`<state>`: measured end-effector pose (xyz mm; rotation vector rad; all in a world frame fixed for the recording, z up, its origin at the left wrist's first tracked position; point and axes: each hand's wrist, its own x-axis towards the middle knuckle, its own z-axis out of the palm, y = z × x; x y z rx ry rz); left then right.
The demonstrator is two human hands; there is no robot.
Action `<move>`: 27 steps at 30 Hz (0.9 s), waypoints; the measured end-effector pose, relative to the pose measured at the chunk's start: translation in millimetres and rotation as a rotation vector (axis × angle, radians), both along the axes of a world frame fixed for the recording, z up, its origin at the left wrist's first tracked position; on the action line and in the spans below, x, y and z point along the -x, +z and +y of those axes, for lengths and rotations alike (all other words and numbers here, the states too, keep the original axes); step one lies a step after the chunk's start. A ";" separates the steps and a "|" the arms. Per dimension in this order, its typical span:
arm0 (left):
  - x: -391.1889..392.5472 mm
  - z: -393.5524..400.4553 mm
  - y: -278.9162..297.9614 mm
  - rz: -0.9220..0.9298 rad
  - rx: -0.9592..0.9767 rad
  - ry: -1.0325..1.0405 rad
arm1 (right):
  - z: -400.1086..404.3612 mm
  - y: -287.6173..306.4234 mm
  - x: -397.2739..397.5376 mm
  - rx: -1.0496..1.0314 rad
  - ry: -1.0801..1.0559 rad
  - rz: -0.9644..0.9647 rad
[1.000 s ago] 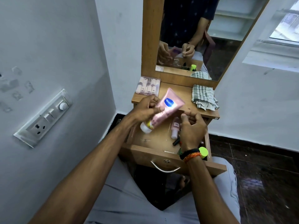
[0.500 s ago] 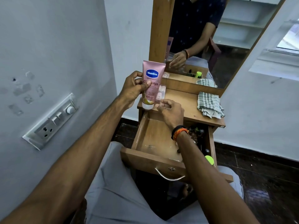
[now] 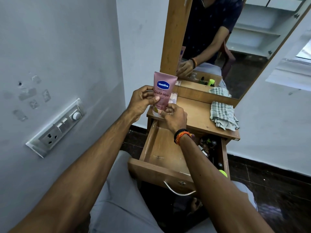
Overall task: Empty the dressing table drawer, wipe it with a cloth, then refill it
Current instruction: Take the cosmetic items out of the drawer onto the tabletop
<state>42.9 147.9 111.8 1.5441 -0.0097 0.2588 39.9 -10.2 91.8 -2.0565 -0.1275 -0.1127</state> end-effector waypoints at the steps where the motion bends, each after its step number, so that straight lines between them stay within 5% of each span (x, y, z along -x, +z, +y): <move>1: 0.3 1.7 -2.2 -0.001 -0.010 0.002 | 0.4 0.1 -0.3 0.000 0.000 -0.001; 27: 12.1 10.4 -32.8 0.109 -0.199 0.066 | 8.5 -3.4 -7.2 -0.004 0.019 0.035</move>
